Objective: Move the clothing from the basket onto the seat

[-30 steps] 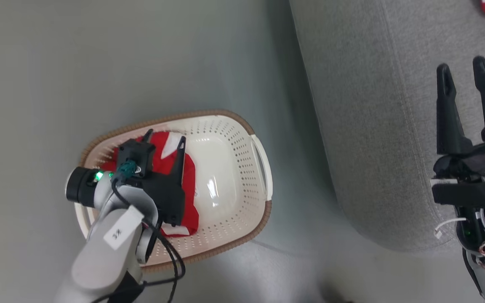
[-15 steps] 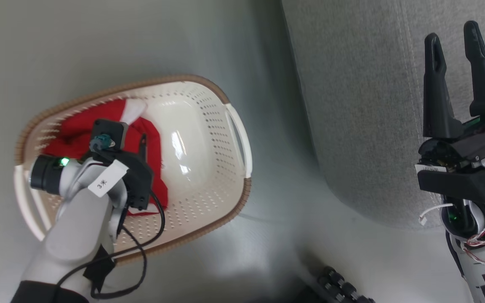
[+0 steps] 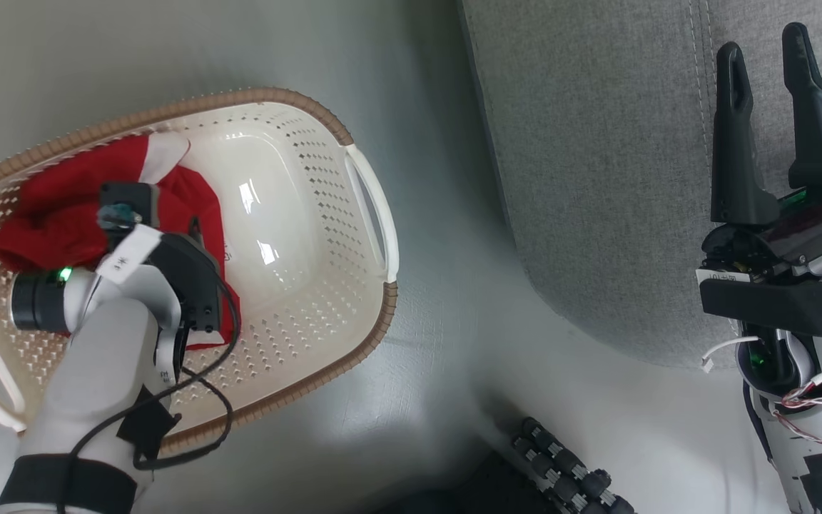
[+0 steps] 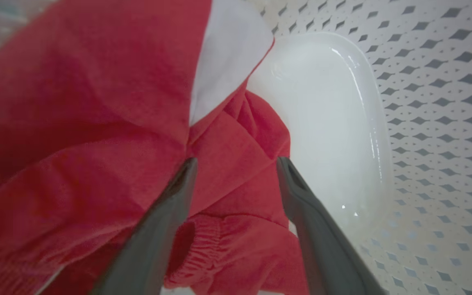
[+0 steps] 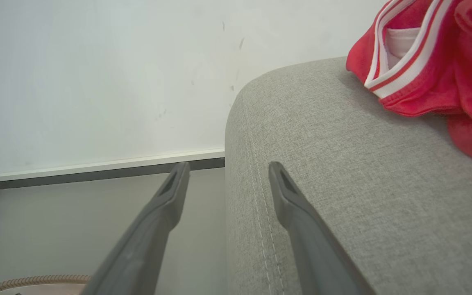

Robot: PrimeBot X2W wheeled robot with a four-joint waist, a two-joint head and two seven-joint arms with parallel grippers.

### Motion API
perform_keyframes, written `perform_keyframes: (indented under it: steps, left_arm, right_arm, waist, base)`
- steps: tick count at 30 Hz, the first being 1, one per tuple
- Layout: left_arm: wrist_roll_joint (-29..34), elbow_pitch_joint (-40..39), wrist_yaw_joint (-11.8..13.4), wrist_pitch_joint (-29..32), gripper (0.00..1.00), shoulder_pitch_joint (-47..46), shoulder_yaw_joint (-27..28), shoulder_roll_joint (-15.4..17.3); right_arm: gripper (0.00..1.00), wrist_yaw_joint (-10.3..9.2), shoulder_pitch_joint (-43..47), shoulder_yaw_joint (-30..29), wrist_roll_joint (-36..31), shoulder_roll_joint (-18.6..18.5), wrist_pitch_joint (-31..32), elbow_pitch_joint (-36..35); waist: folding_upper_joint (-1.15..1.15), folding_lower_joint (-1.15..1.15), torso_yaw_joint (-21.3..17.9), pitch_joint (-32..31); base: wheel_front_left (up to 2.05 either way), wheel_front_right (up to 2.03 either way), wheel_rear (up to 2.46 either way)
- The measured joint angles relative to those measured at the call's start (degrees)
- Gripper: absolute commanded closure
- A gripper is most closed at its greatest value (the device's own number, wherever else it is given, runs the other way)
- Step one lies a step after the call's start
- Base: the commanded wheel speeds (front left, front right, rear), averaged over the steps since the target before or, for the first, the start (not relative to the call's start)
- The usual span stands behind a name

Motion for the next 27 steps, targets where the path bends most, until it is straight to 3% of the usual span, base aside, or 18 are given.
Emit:
perform_keyframes:
  steps: [15, 27]
  left_arm:
    - [-0.54, 5.25, 1.45, -2.34, 0.00, -4.86, 4.17, -0.52]
    - [2.00, 9.89, 1.46, -4.74, 0.00, -7.90, 6.39, 0.93]
  right_arm:
    - [0.00, 0.51, -0.49, -0.37, -1.18, 1.37, 0.00, 0.56]
    - [0.00, 0.52, -0.57, -0.48, -2.10, 1.98, -0.01, 0.71]
  waist:
    - [0.00, -0.01, -0.03, 1.23]
    - [-0.01, -0.01, -0.18, 2.07]
  base:
    - [0.00, 0.00, 0.00]
    - [0.00, 0.00, 0.00]
